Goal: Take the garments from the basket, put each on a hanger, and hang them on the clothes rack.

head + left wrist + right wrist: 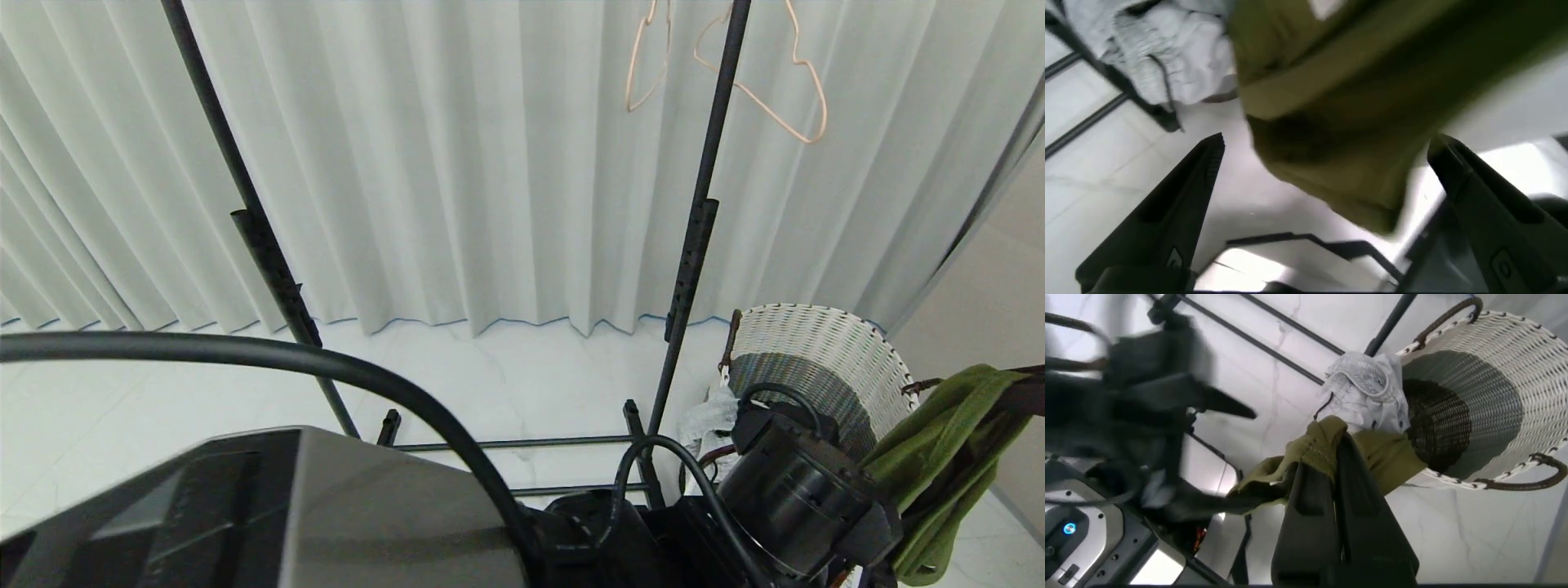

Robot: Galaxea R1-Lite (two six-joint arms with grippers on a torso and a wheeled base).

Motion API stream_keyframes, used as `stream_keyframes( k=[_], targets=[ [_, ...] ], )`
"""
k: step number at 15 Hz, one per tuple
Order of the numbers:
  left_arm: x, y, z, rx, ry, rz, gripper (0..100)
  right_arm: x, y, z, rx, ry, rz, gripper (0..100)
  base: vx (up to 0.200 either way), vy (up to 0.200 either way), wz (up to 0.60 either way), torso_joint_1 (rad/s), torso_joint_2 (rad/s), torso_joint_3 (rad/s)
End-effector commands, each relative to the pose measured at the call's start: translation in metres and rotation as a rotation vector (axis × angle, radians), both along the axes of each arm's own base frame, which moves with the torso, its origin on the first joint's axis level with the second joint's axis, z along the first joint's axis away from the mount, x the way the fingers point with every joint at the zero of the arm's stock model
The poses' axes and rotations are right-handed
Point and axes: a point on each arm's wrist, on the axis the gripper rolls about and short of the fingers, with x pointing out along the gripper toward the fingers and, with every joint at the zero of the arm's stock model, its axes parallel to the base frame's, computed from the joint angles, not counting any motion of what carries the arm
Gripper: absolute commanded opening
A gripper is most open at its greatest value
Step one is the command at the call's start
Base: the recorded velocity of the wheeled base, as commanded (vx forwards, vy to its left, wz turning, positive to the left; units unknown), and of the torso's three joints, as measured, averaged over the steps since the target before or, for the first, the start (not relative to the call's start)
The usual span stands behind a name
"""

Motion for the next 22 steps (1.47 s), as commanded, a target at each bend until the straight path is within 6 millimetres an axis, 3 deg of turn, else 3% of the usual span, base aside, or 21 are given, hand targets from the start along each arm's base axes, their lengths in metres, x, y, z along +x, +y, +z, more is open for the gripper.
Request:
stream_keyframes(
  k=[1,5,6,9,11,13,16,18,22],
  targets=[
    [0.015,-0.004,-0.026,0.048,0.011,0.035,100,-0.002,0.000,0.001,0.002,-0.005,0.003,0,0.000,0.000,0.00,0.000,0.00,0.000],
    [0.022,0.001,-0.036,0.080,0.012,0.073,100,-0.005,-0.002,0.002,0.005,-0.015,0.001,0,0.000,0.000,0.00,0.000,0.00,0.000],
    [0.021,0.001,-0.037,0.088,0.005,0.086,0,-0.006,-0.002,0.002,0.006,-0.017,0.001,0,0.000,0.000,0.00,0.000,0.00,0.000],
    [0.014,0.005,-0.032,0.093,-0.002,0.093,0,-0.007,-0.003,0.002,0.005,-0.019,-0.001,0,0.000,0.000,0.00,0.000,0.00,0.000],
    [-0.002,0.019,-0.026,0.119,-0.010,0.092,0,-0.008,-0.004,-0.001,-0.008,-0.019,-0.006,0,0.000,0.000,0.00,0.000,0.00,0.000],
    [-0.020,0.042,-0.008,0.099,-0.024,0.087,0,-0.013,-0.006,-0.003,-0.019,-0.061,0.016,0,0.000,0.000,0.00,0.000,0.00,0.000],
    [-0.053,0.082,0.046,-0.031,-0.083,0.060,0,-0.033,-0.014,-0.006,-0.027,-0.152,0.043,0,0.000,0.000,0.00,0.000,0.00,0.000],
    [-0.070,0.103,0.070,-0.084,-0.113,0.052,0,-0.042,-0.018,-0.002,-0.034,-0.203,0.071,0,0.000,0.000,0.00,0.000,0.00,0.000],
    [-0.098,0.155,0.099,-0.121,-0.224,-0.021,0,-0.045,-0.012,0.010,-0.024,-0.256,0.167,0,0.000,0.000,0.00,0.000,0.00,0.000]
  ],
)
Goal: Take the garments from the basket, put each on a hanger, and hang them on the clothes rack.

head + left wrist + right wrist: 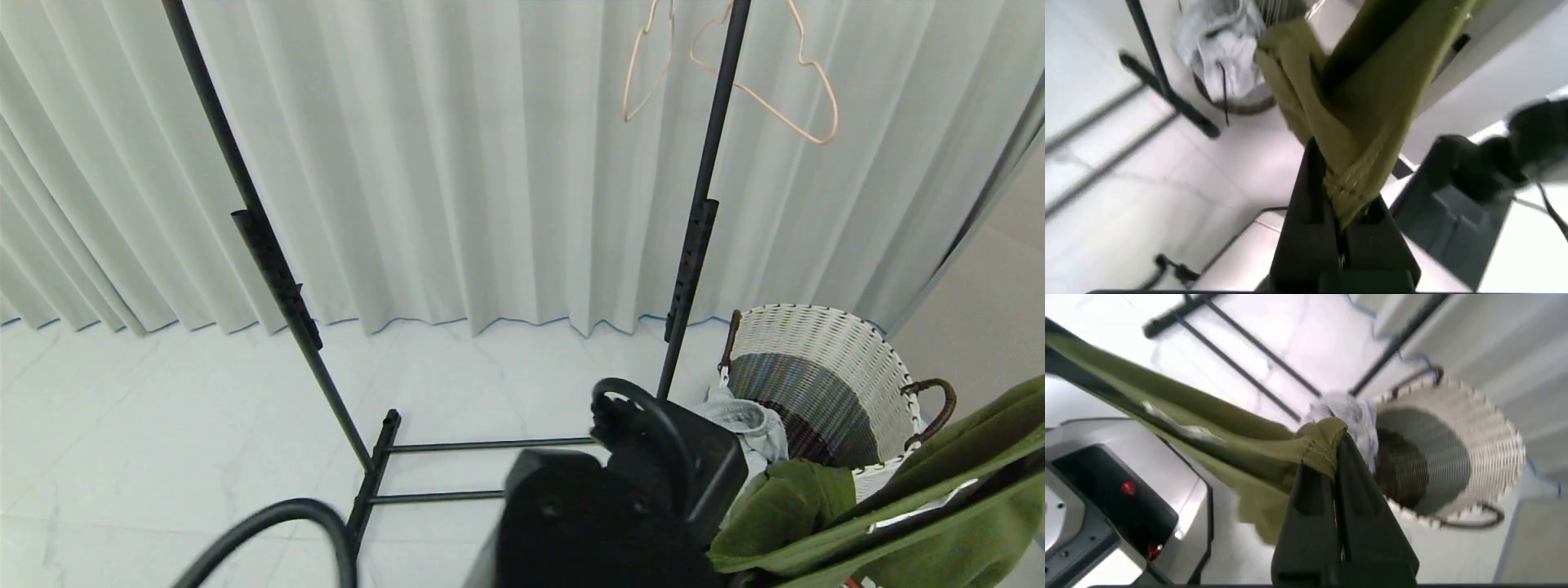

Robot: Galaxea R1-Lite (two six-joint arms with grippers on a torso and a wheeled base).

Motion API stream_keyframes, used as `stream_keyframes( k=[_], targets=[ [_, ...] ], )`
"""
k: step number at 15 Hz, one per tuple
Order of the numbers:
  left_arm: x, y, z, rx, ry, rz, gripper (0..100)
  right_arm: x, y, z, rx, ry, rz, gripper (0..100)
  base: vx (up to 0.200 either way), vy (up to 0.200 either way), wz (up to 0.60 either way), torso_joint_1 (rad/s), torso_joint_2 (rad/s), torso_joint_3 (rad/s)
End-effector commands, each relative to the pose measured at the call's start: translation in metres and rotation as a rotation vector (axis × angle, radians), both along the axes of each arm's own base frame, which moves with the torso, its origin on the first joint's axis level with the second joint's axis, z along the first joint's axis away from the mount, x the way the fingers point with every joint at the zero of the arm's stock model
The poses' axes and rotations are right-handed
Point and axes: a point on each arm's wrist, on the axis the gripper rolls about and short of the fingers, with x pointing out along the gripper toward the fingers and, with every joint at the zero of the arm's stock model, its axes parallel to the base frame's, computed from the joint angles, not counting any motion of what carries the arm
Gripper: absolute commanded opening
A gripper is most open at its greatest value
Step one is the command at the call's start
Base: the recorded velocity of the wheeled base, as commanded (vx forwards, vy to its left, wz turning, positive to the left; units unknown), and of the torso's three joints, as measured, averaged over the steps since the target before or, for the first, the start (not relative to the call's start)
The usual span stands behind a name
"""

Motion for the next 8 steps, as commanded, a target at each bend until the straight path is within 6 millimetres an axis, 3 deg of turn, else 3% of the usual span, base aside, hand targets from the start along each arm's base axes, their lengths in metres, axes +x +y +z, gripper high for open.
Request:
stream_keyframes(
  k=[1,3,8],
  targets=[
    [-0.019,0.046,0.039,-0.106,-0.091,-0.034,0,-0.001,0.003,0.010,0.015,-0.028,0.040,0,0.000,0.000,0.00,0.000,0.00,0.000],
    [-0.026,0.067,0.059,-0.155,-0.148,-0.047,0,0.004,0.007,0.020,0.023,-0.043,0.056,0,0.000,0.000,0.00,0.000,0.00,0.000],
    [-0.032,0.102,0.071,-0.128,-0.176,-0.026,0,0.038,0.035,0.024,0.032,-0.055,0.107,0,0.000,0.000,0.00,0.000,0.00,0.000]
  ],
)
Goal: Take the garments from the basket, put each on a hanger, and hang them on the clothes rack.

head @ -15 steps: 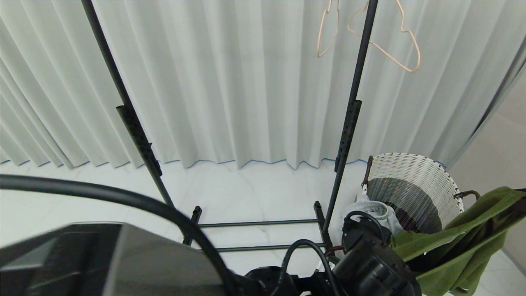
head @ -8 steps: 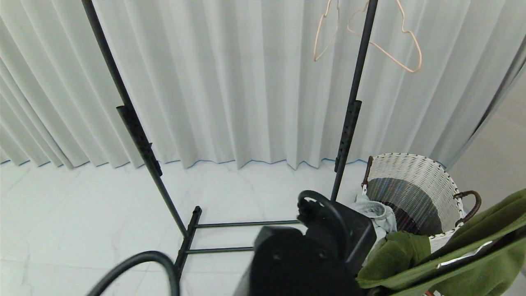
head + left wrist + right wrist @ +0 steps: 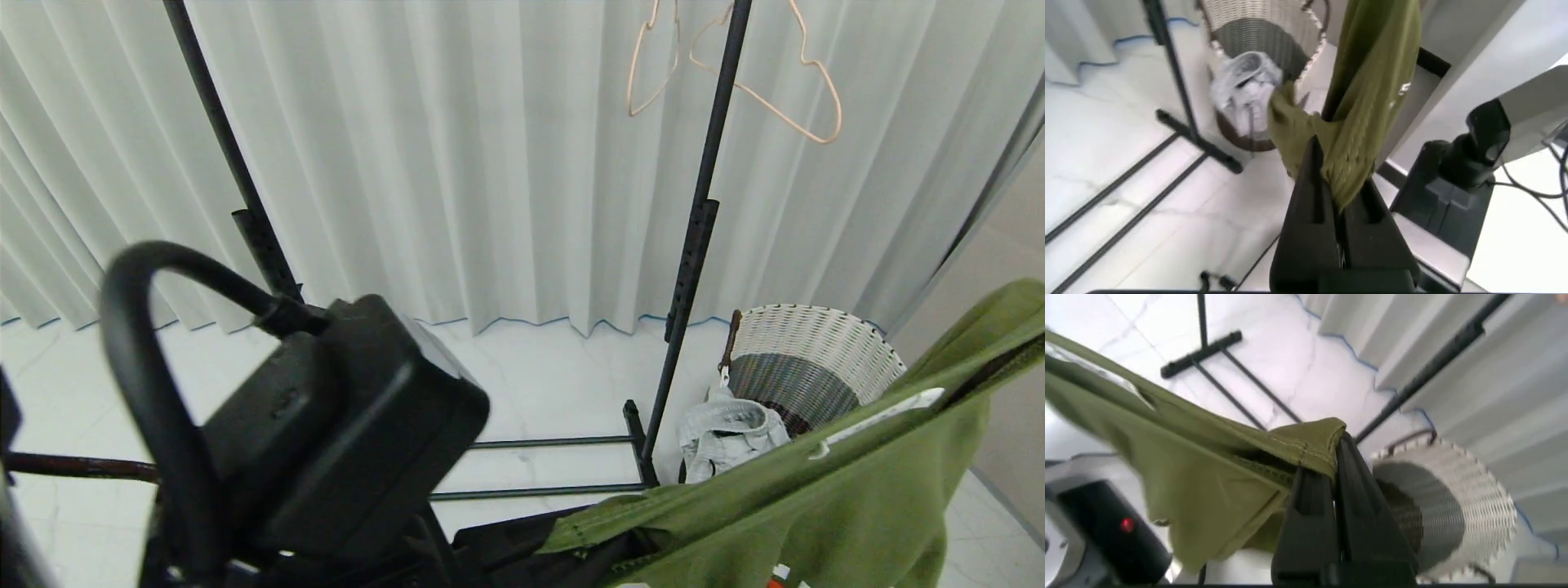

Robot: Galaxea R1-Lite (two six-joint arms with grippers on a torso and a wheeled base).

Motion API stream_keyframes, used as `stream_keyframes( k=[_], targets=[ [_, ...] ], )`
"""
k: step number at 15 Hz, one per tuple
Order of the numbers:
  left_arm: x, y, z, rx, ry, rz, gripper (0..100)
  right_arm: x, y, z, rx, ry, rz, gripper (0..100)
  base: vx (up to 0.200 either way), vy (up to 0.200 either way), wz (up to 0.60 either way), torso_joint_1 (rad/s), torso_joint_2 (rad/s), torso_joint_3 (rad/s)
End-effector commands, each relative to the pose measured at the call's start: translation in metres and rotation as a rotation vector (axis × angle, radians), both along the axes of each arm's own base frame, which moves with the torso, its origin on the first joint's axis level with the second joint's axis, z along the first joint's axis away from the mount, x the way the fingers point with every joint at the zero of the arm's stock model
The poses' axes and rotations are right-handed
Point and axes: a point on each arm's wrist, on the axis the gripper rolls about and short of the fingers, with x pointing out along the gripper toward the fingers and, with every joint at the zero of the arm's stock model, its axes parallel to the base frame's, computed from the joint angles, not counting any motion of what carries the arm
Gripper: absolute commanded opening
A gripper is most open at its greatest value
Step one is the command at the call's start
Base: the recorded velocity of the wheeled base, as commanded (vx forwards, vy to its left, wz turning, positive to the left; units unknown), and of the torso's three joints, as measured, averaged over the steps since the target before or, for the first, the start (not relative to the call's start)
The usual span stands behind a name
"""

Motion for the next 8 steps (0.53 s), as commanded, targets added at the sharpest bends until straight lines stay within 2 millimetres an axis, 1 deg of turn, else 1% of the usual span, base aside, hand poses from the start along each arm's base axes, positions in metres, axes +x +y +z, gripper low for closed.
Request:
stream_keyframes(
  k=[1,2,3,4,5,6,7,8],
  targets=[
    [-0.003,0.021,0.017,-0.059,-0.020,0.019,0,0.022,0.018,-0.003,-0.018,0.026,0.018,0,0.000,0.000,0.00,0.000,0.00,0.000],
    [-0.001,0.026,0.021,-0.052,-0.020,0.042,0,0.032,0.024,-0.003,-0.013,0.018,0.020,0,0.000,0.000,0.00,0.000,0.00,0.000],
    [0.004,0.031,0.023,-0.050,-0.022,0.077,0,0.037,0.028,-0.004,-0.010,0.017,0.019,0,0.000,0.000,0.00,0.000,0.00,0.000],
    [0.013,0.036,0.024,-0.037,-0.036,0.129,0,0.042,0.031,-0.004,-0.008,0.011,0.015,0,0.000,0.000,0.00,0.000,0.00,0.000],
    [0.026,0.043,0.026,-0.002,-0.090,0.202,0,0.049,0.036,-0.004,-0.002,0.001,0.012,0,0.000,0.000,0.00,0.000,0.00,0.000],
    [0.044,0.050,0.035,0.052,-0.186,0.303,0,0.054,0.039,0.000,0.018,-0.025,0.010,0,0.000,0.000,0.00,0.000,0.00,0.000],
    [0.054,0.052,0.046,0.079,-0.248,0.369,0,0.056,0.040,0.004,0.033,-0.040,0.009,0,0.000,0.000,0.00,0.000,0.00,0.000],
    [0.057,0.051,0.053,0.076,-0.270,0.392,0,0.056,0.041,0.006,0.041,-0.049,0.009,0,0.000,0.000,0.00,0.000,0.00,0.000]
  ],
)
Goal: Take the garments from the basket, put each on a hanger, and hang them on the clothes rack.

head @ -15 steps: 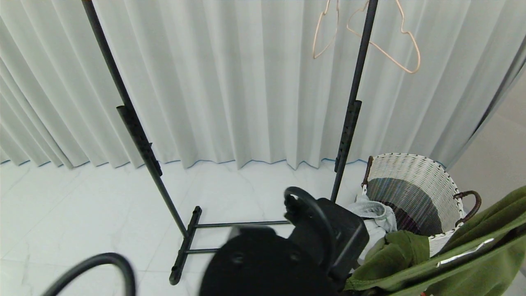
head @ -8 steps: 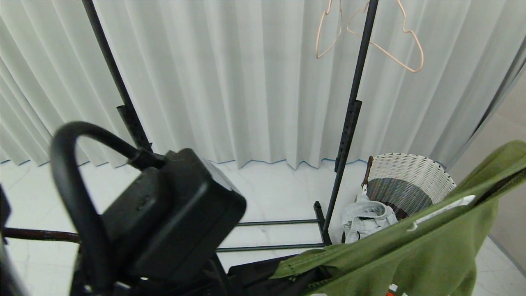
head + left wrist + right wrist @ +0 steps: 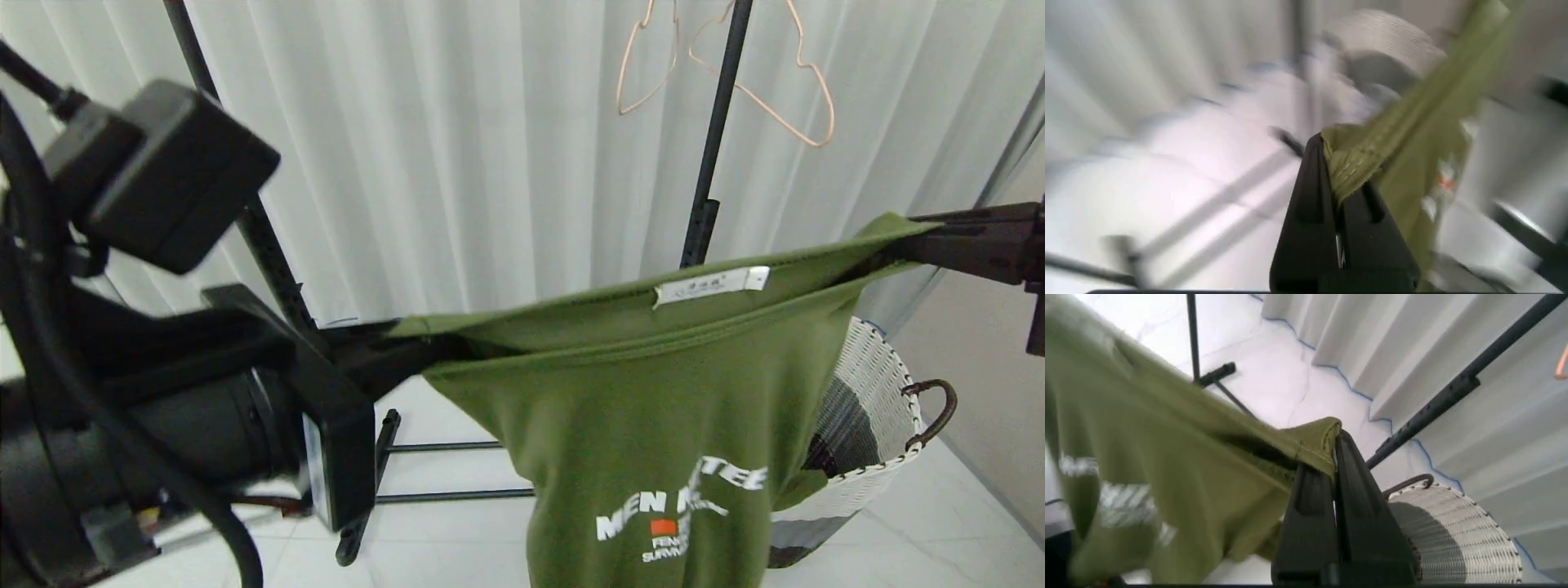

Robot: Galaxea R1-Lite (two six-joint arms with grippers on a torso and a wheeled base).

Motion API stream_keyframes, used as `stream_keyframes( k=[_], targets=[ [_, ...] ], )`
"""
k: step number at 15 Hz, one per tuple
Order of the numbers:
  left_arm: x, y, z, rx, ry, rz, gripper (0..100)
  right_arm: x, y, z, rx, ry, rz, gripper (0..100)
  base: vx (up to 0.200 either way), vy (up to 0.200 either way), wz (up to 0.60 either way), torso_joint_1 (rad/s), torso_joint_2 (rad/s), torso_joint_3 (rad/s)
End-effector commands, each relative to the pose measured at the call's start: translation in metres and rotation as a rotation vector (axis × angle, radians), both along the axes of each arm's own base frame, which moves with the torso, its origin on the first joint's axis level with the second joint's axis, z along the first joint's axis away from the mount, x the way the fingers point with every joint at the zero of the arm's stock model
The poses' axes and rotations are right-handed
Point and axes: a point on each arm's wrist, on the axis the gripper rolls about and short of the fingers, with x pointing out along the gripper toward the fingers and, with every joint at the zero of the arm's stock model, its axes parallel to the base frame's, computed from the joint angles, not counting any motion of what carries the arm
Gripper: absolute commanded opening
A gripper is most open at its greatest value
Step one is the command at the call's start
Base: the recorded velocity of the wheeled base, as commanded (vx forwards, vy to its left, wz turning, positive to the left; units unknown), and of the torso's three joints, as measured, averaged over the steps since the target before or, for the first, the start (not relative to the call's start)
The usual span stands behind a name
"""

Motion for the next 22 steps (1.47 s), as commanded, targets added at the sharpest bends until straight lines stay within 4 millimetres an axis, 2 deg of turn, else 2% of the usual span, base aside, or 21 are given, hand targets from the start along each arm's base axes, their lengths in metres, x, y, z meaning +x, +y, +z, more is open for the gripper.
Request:
stream_keyframes(
  k=[1,3,5,8,10,13,16,18,19,22],
  targets=[
    [0.021,-0.003,0.032,-0.021,-0.088,0.114,0,0.006,0.004,0.008,0.019,-0.010,-0.004,0,0.000,0.000,0.00,0.000,0.00,0.000],
    [0.027,-0.010,0.059,-0.042,-0.120,0.138,0,0.003,0.001,0.022,0.067,-0.034,-0.010,0,0.000,0.000,0.00,0.000,0.00,0.000],
    [0.028,-0.010,0.079,-0.012,-0.126,0.135,0,-0.001,-0.003,0.034,0.093,-0.066,-0.019,0,0.000,0.000,0.00,0.000,0.00,0.000],
    [0.026,-0.008,0.074,0.044,-0.106,0.148,0,-0.006,-0.006,0.046,0.120,-0.102,-0.020,0,0.000,0.000,0.00,0.000,0.00,0.000],
    [0.027,-0.007,0.069,0.071,-0.105,0.255,0,-0.013,-0.010,0.046,0.110,-0.089,-0.012,0,0.000,0.000,0.00,0.000,0.00,0.000],
    [0.020,-0.008,0.070,0.069,-0.114,0.280,0,-0.020,-0.015,0.050,0.119,-0.102,-0.013,0,0.000,0.000,0.00,0.000,0.00,0.000],
    [0.012,-0.019,0.074,0.012,-0.134,0.220,0,-0.040,-0.029,0.057,0.093,-0.070,-0.012,0,0.000,0.000,0.00,0.000,0.00,0.000],
    [0.019,-0.031,0.078,-0.053,-0.175,0.221,0,-0.063,-0.042,0.058,0.062,-0.018,0.020,0,0.000,0.000,0.00,0.000,0.00,0.000],
    [0.023,-0.036,0.079,-0.083,-0.196,0.223,0,-0.081,-0.047,0.056,0.039,0.028,0.121,0,0.000,0.000,0.00,0.000,0.00,0.000],
    [0.026,-0.040,0.079,-0.090,-0.198,0.225,0,-0.103,-0.051,0.046,-0.024,0.108,0.338,0,0.000,0.000,0.00,0.000,0.00,0.000]
  ],
)
